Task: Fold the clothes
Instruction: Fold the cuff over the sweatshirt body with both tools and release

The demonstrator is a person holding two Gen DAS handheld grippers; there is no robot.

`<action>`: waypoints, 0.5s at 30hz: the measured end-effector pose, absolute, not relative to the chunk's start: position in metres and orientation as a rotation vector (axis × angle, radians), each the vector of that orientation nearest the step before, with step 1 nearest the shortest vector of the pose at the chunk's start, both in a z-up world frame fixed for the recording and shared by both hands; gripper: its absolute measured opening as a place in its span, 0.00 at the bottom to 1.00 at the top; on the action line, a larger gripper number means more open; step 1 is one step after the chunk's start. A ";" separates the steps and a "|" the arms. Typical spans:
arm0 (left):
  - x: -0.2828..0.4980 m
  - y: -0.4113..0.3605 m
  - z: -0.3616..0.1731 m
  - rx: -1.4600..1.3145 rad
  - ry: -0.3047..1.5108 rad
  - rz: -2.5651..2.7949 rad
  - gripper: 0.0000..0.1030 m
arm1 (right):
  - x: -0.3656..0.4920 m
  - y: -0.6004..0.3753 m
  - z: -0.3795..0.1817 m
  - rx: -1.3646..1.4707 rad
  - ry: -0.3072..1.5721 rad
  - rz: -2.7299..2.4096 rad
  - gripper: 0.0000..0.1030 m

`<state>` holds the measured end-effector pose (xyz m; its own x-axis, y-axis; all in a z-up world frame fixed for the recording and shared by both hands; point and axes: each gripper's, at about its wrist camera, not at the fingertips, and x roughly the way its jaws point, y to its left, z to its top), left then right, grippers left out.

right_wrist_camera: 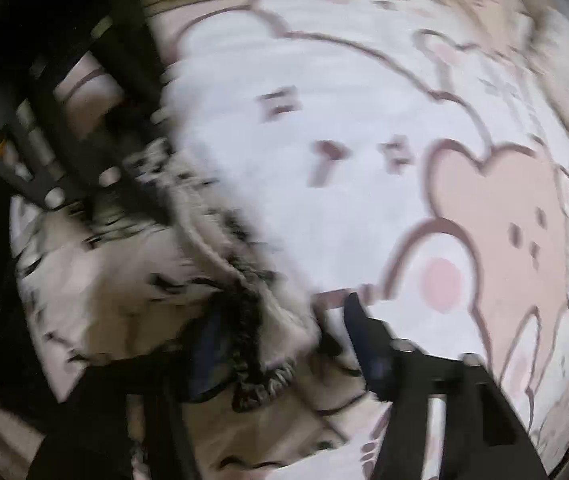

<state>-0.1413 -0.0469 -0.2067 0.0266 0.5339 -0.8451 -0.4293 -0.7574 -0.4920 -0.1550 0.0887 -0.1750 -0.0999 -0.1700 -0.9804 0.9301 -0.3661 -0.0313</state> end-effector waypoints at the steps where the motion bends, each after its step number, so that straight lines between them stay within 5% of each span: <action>1: -0.143 -0.050 -0.211 -1.635 -0.142 1.805 0.29 | -0.157 0.099 -0.169 1.298 0.859 -1.663 0.63; 6: -0.143 -0.070 -0.207 -1.623 -0.297 1.845 0.64 | -0.170 0.150 -0.140 1.306 0.551 -1.913 0.63; 13: -0.130 -0.098 -0.165 -1.590 -0.190 2.095 0.65 | -0.073 0.229 -0.123 1.257 0.171 -2.141 0.63; 14: -0.125 -0.096 -0.159 -1.570 -0.155 2.119 0.65 | -0.060 0.232 -0.128 1.264 0.152 -2.172 0.60; 15: -0.114 -0.089 -0.150 -1.542 -0.114 2.120 0.64 | -0.046 0.233 -0.136 1.284 0.168 -2.230 0.45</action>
<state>-0.1143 -0.0890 -0.1505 -0.2235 0.4477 -0.8658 -0.3525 -0.8653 -0.3564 -0.0460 0.2335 -0.1359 -0.3877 -0.4015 -0.8297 0.5214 -0.8378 0.1618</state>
